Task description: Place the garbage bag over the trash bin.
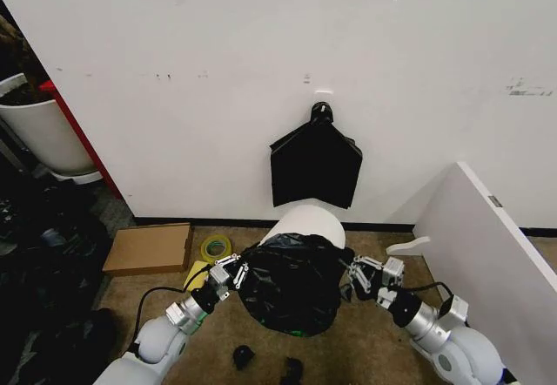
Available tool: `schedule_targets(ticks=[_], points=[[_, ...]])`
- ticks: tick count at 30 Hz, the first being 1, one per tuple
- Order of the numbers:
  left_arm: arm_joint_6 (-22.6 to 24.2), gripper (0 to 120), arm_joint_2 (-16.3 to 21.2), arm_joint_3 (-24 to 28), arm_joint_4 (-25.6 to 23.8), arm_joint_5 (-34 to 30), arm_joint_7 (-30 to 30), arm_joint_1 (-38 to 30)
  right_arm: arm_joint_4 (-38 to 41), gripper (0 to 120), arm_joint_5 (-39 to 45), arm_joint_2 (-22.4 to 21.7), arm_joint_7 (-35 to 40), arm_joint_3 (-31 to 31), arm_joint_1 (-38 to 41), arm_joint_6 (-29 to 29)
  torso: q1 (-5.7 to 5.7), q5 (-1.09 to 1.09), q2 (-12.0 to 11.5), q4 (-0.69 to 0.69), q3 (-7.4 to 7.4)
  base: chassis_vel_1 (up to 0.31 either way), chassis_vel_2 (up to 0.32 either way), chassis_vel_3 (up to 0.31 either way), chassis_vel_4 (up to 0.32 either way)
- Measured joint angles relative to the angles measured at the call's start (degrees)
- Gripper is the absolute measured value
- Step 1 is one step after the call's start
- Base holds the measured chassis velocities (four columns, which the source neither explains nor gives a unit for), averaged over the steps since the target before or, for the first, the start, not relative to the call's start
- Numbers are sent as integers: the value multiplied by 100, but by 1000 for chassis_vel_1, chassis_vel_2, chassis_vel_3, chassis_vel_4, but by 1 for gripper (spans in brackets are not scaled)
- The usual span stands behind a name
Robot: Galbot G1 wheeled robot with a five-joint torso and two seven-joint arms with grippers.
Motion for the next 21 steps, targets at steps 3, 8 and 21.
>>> schedule_targets(ticks=[3, 8, 21], points=[[-13, 0, 1, -69, -112, -80, 231, 28, -377, 0, -81, 85, 313, -25, 115, -143, 0, 1, 0, 0, 0, 0, 0, 0, 0], [-17, 0, 24, -100, -213, -240, 527, 74, -579, 0, -512, 158, 511, -27, 137, -203, 0, 1, 0, -1, 0, 0, 0, 0, 0], [197, 0, -32, -153, -76, -730, 26, -22, -923, 13, -753, 221, -106, 121, 150, 573, 0, 2, 0, 1, -1, 0, 0, 0, 0]])
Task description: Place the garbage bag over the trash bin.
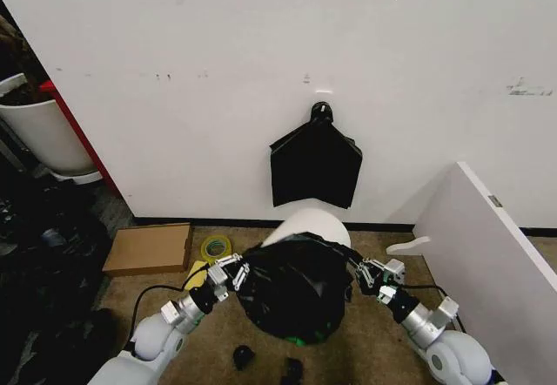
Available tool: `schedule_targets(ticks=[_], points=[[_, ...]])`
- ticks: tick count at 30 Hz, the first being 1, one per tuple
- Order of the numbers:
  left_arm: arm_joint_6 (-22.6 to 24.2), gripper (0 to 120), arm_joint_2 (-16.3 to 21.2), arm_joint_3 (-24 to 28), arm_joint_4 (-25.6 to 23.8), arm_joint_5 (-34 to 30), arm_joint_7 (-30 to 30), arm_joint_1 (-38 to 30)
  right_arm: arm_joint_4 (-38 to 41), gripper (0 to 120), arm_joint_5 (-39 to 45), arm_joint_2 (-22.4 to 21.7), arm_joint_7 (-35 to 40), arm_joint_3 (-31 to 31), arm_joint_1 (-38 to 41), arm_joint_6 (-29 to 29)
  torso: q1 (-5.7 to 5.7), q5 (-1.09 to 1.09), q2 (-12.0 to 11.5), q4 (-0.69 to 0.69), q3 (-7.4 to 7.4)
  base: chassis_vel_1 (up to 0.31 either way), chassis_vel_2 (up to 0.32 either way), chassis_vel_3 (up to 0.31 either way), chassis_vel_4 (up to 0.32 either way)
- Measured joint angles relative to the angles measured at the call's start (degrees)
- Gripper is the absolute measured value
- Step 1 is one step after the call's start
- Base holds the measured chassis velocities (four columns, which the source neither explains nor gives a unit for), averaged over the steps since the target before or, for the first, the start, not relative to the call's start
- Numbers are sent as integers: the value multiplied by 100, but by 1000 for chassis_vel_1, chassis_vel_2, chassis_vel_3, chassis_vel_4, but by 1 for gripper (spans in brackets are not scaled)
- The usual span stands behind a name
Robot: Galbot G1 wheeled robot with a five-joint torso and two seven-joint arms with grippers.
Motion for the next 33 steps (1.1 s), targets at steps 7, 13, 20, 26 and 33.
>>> schedule_targets(ticks=[7, 13, 20, 26, 33], points=[[690, 0, -136, 120, 47, 230, -1394, 12, 448, 37, 438, 96, 1427, -85, -99, 76, 0, -1, 0, -1, 1, 0, 0, 0, 0], [1941, 0, -169, 206, -667, -13, -2869, 241, 1305, 60, -1142, 245, 2946, -405, -578, -103, 0, -2, 0, -1, 1, 0, 0, 0, 0], [2994, 0, -345, 405, -1671, -253, -3849, 469, 1505, 44, -4321, 510, 3690, -1352, -731, -76, 0, -2, 0, -1, 0, 0, 0, 0, 0], [3006, 0, -410, 584, -1697, 55, -3983, 606, 1515, 23, -4945, 566, 4215, -1808, -606, -538, 0, -1, 0, -1, 1, 0, 0, 0, 0], [2518, 0, -516, 839, -1381, 675, -3917, 665, 1864, 0, -4414, 397, 4768, -2348, -515, -1603, 0, -1, 0, -1, 1, 0, 0, 0, 0]])
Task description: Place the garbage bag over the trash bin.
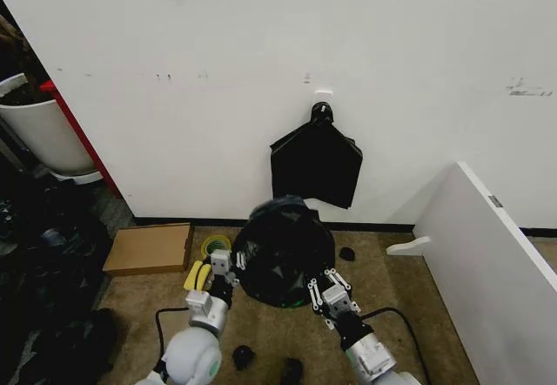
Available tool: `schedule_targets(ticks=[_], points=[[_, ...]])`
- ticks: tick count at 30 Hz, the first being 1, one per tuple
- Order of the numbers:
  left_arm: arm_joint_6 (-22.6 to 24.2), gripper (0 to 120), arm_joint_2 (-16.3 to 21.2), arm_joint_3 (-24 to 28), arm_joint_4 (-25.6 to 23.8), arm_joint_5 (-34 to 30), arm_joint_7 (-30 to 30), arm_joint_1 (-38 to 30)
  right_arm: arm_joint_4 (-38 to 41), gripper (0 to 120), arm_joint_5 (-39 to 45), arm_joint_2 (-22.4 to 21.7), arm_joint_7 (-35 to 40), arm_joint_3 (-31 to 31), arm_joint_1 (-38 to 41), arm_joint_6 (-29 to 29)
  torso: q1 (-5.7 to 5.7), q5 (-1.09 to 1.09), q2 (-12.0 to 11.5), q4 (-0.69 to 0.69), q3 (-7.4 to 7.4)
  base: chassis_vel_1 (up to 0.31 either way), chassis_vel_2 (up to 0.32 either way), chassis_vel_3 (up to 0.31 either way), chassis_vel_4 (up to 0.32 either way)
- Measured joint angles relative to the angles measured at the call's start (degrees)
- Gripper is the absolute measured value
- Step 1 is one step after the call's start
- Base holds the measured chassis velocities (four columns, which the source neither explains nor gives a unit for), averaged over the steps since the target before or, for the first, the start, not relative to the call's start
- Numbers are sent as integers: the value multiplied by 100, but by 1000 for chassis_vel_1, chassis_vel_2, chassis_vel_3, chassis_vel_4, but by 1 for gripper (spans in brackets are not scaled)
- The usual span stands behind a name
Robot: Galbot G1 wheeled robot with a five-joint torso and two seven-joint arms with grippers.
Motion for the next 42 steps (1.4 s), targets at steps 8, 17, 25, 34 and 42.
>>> schedule_targets(ticks=[8, 17, 25, 34, 42], points=[[-427, 0, -132, 255, 283, 501, 230, -80, 103, 0, 1427, -47, 678, -563, 472, -1327, 0, 0, 0, 0, 0, 0, 0, 0, 0], [-777, 0, -86, 273, 422, 725, 591, -95, -633, 0, 1719, 277, 1468, -678, 1347, -1878, 0, 0, 0, 0, 0, 0, 0, 0, 0], [-716, 0, -37, 249, 312, 610, 616, 38, -1863, 0, 645, 810, 1500, -666, 1921, -998, 0, 0, 0, 0, 1, 0, 0, 0, 0], [-690, 0, 9, 229, 56, 585, 670, 224, -2455, 0, 445, 1156, 1625, -635, 2340, -1108, 1, 0, 0, 0, 1, 0, 0, 0, 0], [-733, 0, 13, 166, 2, 688, 752, 310, -2636, 0, 406, 1207, 1665, -470, 2409, -1104, 0, 1, 0, 1, 0, 0, 0, 0, 0]])
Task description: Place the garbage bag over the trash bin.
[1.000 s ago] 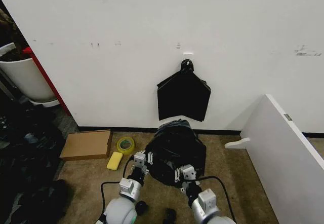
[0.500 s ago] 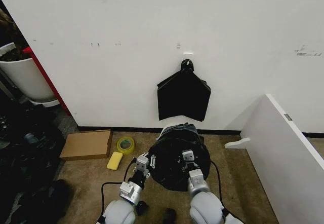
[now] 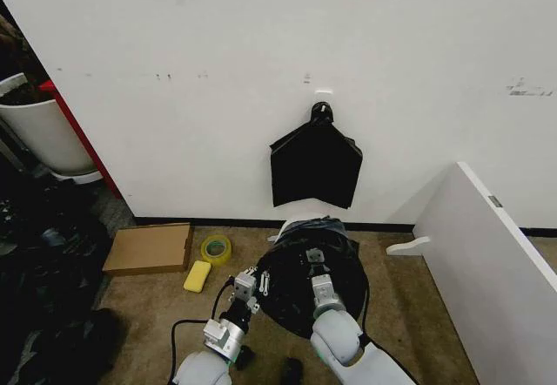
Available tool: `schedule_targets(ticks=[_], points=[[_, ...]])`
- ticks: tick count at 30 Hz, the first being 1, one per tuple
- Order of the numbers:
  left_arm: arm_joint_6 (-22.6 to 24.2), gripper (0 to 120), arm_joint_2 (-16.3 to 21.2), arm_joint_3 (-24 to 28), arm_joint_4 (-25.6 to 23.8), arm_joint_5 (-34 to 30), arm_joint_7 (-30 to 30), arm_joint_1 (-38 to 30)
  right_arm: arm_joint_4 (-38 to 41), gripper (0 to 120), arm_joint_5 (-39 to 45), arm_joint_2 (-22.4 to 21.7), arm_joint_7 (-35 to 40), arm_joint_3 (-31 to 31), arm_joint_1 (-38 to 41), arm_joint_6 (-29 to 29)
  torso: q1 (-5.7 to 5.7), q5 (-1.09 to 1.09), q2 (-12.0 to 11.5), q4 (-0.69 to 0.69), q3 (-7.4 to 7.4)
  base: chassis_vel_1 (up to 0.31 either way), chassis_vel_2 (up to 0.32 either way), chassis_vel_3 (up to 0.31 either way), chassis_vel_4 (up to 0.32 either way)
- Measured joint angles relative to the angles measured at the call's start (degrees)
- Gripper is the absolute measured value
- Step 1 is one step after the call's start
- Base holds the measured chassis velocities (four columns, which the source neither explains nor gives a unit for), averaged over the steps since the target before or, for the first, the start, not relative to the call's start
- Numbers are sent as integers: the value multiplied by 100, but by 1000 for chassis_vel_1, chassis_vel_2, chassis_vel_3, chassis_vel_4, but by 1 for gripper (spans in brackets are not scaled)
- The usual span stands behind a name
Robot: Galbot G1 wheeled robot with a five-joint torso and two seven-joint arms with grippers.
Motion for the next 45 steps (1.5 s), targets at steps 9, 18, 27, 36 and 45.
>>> schedule_targets(ticks=[9, 18, 27, 36, 45], points=[[-57, 0, -59, -104, 262, 19, -43, -171, 726, 0, 203, -432, -298, -95, -520, 178, 0, 0, 0, -1, 0, 0, 0, 0, 0], [-275, 0, -79, -100, 542, 392, -16, -305, 2051, 0, 2161, -860, -221, -254, -788, -1647, 0, 0, 0, -1, -1, 0, 0, 0, 0], [-391, 0, -48, -116, 515, 472, -4, -329, 2117, 0, 3039, -904, 47, -407, -521, -3019, 0, -1, 0, -1, -1, 0, 0, 0, 0], [-371, 0, -16, -33, 275, 356, 35, -216, 1408, 0, 2749, -611, 69, -512, -130, -2806, 0, -1, 0, -1, 0, 0, 0, 0, 0], [-278, 0, 33, -19, 120, 233, 38, -138, 507, 0, 1335, -540, -94, -469, 138, -1904, 0, -1, 0, -1, 0, 0, 0, 0, 0]])
